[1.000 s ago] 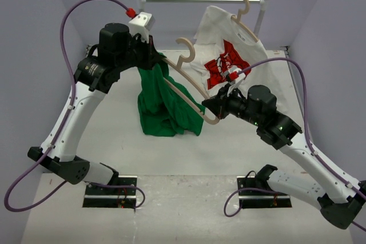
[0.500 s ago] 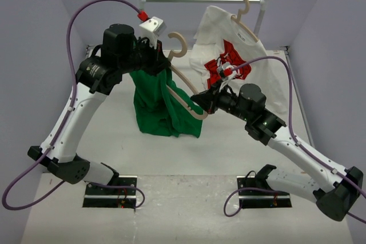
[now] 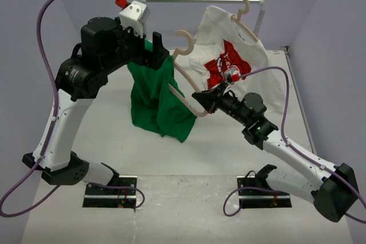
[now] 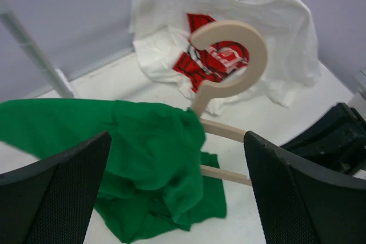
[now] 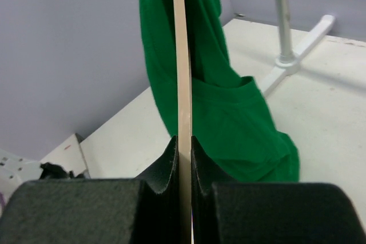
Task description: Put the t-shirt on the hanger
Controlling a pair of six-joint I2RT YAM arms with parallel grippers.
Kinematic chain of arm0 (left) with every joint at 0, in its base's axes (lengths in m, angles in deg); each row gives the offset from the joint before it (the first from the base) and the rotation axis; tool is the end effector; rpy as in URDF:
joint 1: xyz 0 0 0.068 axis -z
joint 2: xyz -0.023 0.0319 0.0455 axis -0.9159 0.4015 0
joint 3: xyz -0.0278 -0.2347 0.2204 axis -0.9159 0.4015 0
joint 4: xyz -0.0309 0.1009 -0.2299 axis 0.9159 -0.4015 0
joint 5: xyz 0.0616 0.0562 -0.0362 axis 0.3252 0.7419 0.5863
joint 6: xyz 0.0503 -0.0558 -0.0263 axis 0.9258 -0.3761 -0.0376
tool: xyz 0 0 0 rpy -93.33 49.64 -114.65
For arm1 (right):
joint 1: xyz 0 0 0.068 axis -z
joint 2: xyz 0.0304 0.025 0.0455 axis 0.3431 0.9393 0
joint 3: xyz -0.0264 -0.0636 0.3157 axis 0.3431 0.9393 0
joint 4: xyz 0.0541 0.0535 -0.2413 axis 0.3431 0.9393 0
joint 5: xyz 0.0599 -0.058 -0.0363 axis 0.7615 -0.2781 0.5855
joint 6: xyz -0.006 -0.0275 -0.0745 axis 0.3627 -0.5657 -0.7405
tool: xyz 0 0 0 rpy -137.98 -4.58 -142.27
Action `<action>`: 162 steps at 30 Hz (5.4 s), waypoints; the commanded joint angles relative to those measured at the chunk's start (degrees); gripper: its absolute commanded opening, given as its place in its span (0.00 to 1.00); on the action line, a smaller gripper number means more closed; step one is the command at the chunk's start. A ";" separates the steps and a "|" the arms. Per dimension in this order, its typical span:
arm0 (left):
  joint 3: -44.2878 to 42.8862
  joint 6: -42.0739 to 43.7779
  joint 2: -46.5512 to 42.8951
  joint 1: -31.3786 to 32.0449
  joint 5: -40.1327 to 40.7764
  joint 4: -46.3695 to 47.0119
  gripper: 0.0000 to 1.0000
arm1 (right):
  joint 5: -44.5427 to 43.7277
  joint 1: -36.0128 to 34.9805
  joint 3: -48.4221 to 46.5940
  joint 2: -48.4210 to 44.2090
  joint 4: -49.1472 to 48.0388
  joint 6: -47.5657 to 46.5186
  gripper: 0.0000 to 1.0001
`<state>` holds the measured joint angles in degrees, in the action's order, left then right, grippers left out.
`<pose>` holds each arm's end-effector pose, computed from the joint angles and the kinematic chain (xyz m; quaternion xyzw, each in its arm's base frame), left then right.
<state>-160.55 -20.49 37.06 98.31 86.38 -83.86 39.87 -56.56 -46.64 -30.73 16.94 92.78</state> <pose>0.2182 -0.1376 0.5836 0.1778 0.7703 -0.2092 0.5756 0.1800 0.1565 0.3775 -0.1664 0.6479 0.4580 0.5854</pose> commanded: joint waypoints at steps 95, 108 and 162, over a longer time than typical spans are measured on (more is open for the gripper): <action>33.56 21.06 -13.43 -5.62 -40.40 26.29 0.00 | -3.09 7.96 1.37 2.48 -0.51 32.35 0.75; 33.18 19.84 -12.52 -5.62 -39.28 27.31 0.00 | -6.33 3.88 1.95 10.84 0.59 31.41 0.27; 35.03 -0.66 -5.07 -5.53 -28.75 34.05 0.00 | -6.11 2.25 -41.98 11.87 41.94 15.20 0.07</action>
<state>-124.77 -20.42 32.54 92.98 53.90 -53.76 30.27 -53.29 -88.80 -20.54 64.77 104.56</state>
